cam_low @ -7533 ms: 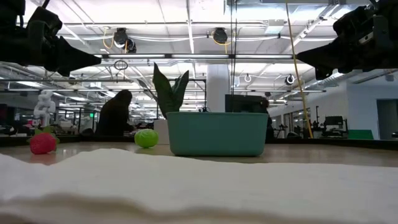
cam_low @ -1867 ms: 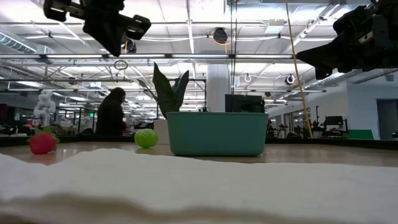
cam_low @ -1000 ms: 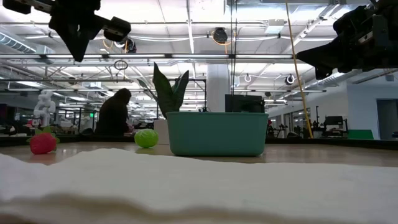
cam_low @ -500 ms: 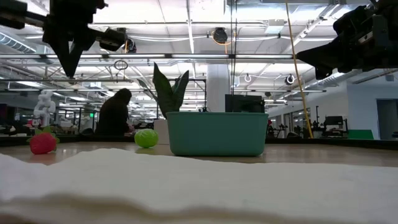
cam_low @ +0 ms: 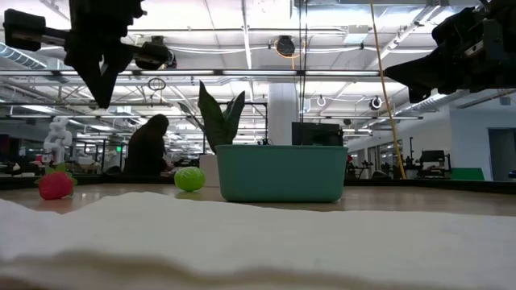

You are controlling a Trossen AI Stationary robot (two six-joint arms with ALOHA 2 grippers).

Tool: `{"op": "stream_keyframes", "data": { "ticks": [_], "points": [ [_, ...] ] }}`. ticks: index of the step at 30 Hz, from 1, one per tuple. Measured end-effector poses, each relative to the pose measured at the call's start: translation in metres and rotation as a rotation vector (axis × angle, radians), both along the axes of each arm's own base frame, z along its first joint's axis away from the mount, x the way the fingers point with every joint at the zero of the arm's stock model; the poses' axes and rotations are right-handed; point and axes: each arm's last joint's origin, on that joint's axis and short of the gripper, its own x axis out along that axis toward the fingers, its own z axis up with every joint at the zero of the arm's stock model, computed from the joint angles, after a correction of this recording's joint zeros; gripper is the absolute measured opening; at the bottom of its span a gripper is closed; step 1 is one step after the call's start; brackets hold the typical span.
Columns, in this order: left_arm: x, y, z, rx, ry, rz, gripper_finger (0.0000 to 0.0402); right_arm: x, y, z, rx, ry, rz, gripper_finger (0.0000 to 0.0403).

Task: Pick and placing Produce into tupperware
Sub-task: Put the red strawberry into the blue container

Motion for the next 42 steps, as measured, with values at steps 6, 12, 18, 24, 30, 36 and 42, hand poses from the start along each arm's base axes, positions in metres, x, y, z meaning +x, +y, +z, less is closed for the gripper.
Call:
{"op": "stream_keyframes", "data": {
  "ticks": [6,12,18,24,30,36,42],
  "points": [
    [0.002,-0.002,0.001,-0.071,-0.009,0.031,0.0089,0.000,0.000,0.000,0.000,0.000,0.000,0.0000],
    [0.001,-0.003,0.001,-0.102,-0.003,0.037,0.0192,0.000,0.000,0.000,0.000,0.000,0.000,0.0000],
    [0.001,-0.003,0.001,-0.086,-0.004,0.034,0.0281,0.000,0.000,0.000,0.000,0.000,-0.001,0.0000],
    [-0.005,-0.010,-0.013,-0.066,0.041,-0.001,0.0318,0.000,0.000,0.000,0.000,0.000,0.000,0.0000],
    [-0.016,-0.015,-0.040,-0.006,0.098,-0.035,0.0319,0.000,0.000,0.000,0.000,0.000,0.000,0.0000],
    [-0.014,-0.018,-0.053,-0.059,0.040,-0.043,0.0319,0.000,0.000,0.000,0.000,-0.003,-0.001,0.0000],
    [-0.015,-0.019,-0.058,-0.079,0.042,-0.059,0.0320,0.000,0.000,0.002,-0.003,-0.023,0.000,0.0000]
  ]
}}
